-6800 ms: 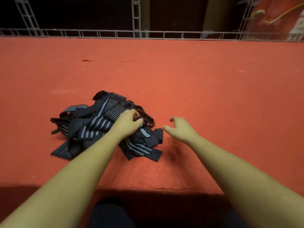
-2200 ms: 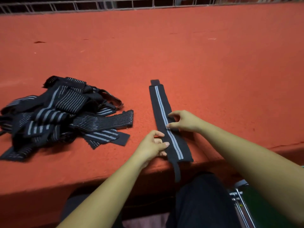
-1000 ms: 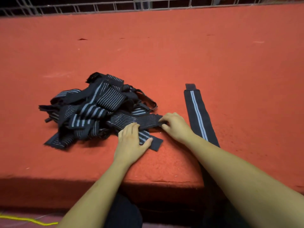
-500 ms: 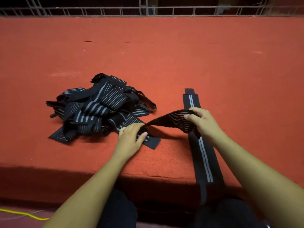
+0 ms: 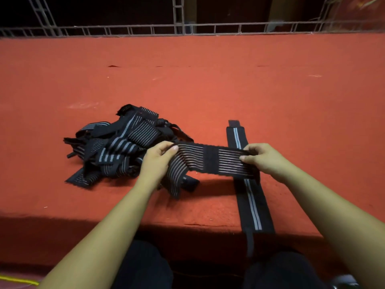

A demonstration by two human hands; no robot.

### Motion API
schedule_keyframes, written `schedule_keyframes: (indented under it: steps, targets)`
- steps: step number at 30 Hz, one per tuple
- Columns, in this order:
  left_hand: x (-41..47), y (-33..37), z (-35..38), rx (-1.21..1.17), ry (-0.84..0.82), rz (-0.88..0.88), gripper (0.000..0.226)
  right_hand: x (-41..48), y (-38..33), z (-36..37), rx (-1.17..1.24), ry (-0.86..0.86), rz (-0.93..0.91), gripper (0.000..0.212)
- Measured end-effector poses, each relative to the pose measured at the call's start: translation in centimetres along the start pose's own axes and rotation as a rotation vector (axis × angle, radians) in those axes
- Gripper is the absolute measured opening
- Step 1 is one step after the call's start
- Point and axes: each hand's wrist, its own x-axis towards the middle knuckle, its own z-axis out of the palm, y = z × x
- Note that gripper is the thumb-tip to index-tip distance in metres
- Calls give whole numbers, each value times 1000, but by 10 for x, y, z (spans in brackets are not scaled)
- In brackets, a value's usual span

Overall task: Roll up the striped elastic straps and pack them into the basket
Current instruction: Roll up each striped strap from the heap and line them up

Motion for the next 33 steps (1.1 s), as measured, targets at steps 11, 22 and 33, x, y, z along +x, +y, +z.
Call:
schedule_keyframes:
  steps: [11,22,33]
  targets:
    - [-1,-19,-4,-72,-35,-280,13,-5,11,-12,125,47,124,9]
    - [-30,38,45,112,-310,366,54,-27,-85,3,765,-232,73,20]
    - [-20,64,47,-135,-68,133,41,-40,-94,5,240,-172,-192,17]
